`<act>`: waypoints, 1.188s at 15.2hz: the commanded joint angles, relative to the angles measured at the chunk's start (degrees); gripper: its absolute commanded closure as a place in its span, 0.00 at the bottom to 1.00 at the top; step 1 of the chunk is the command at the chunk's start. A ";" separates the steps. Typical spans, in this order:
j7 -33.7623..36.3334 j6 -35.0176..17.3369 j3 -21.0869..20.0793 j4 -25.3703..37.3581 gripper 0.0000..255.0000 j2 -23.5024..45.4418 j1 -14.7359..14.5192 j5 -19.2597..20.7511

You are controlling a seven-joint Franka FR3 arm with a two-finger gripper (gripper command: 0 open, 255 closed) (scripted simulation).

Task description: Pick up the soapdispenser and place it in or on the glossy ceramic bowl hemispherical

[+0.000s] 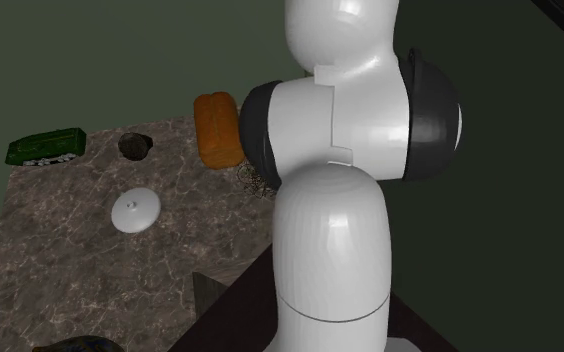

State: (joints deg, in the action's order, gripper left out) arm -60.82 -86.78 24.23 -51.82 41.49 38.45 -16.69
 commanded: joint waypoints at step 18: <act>-1.89 -15.56 0.00 -17.26 1.00 -1.16 -3.06 -0.19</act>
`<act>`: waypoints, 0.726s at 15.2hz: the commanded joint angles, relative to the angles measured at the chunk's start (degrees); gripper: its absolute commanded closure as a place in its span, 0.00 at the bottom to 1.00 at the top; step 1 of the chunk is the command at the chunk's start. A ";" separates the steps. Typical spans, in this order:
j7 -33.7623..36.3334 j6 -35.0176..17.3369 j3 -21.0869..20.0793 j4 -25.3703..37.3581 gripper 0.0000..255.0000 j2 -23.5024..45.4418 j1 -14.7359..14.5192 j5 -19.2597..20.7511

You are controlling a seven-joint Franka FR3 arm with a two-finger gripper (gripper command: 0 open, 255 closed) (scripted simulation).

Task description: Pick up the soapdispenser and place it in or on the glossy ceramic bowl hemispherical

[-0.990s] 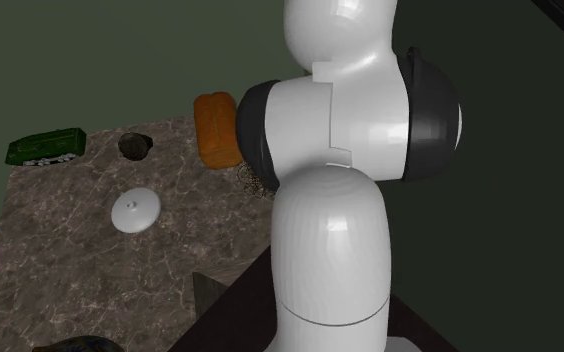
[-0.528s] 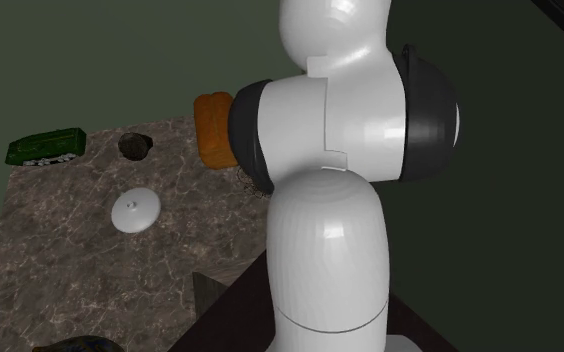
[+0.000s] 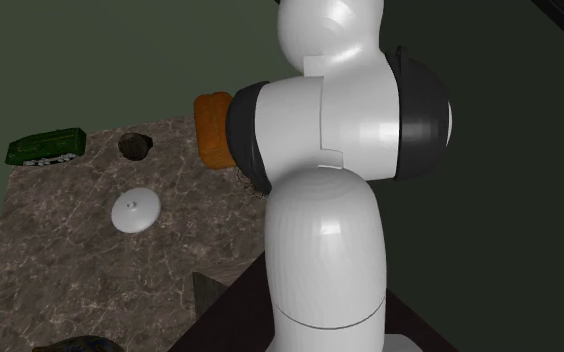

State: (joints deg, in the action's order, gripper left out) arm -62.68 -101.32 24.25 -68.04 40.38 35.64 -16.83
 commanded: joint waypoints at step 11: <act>-0.64 -5.75 -0.44 -4.52 1.00 1.34 -0.54 -0.69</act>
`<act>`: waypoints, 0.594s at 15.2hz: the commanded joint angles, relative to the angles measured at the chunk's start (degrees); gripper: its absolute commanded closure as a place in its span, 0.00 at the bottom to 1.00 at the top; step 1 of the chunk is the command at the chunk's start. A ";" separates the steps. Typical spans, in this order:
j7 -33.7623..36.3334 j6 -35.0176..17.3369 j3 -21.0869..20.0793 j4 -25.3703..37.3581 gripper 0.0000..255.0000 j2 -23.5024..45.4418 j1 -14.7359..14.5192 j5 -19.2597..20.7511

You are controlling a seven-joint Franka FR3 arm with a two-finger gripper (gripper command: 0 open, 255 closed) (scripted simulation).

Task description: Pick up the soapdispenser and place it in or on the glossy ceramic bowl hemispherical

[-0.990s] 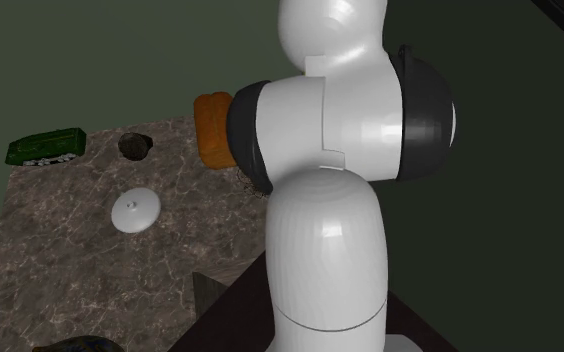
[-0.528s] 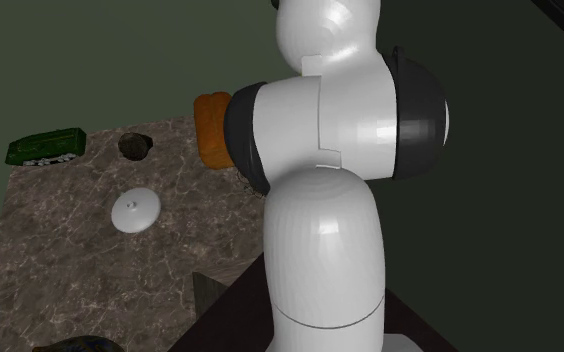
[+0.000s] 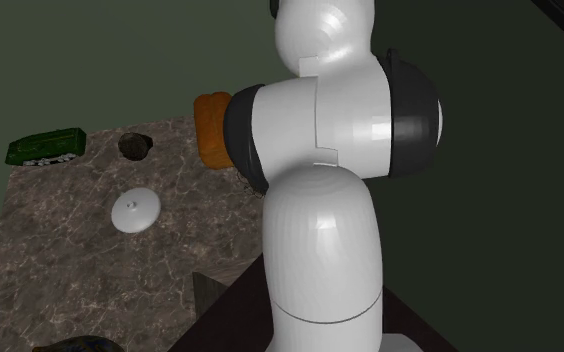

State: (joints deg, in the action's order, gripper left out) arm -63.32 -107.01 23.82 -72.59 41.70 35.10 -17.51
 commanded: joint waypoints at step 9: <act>0.00 -0.08 0.00 -0.03 0.00 -0.02 -0.01 -0.01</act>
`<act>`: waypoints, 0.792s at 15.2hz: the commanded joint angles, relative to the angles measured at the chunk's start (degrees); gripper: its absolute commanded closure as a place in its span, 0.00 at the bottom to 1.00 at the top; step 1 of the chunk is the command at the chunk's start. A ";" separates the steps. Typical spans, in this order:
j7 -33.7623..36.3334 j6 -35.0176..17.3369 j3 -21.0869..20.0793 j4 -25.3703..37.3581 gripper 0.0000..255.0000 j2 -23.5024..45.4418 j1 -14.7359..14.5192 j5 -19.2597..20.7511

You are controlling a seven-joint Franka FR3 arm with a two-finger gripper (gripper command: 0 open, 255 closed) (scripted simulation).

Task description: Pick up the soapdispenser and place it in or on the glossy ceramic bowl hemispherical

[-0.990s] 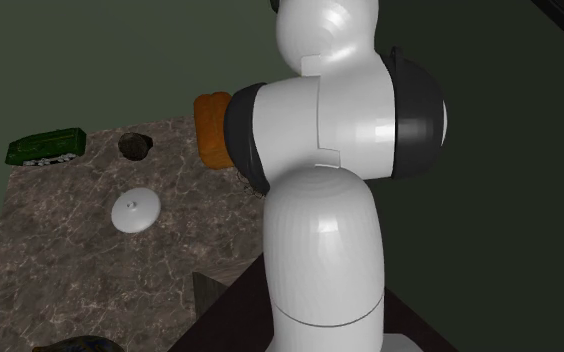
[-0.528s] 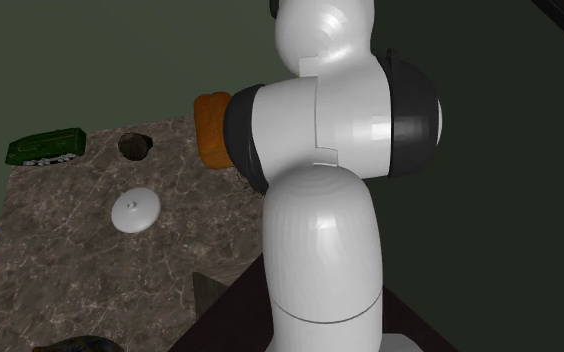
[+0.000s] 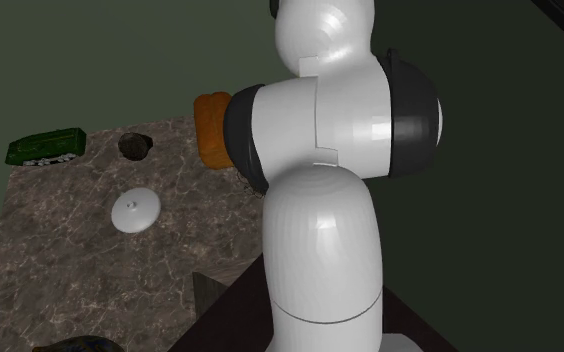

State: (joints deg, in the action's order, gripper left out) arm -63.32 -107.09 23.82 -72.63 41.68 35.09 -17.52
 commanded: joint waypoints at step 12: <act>0.77 6.74 0.36 6.20 0.00 -0.77 0.90 0.63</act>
State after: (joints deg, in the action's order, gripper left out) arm -62.55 -100.38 24.18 -66.44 40.91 36.00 -16.90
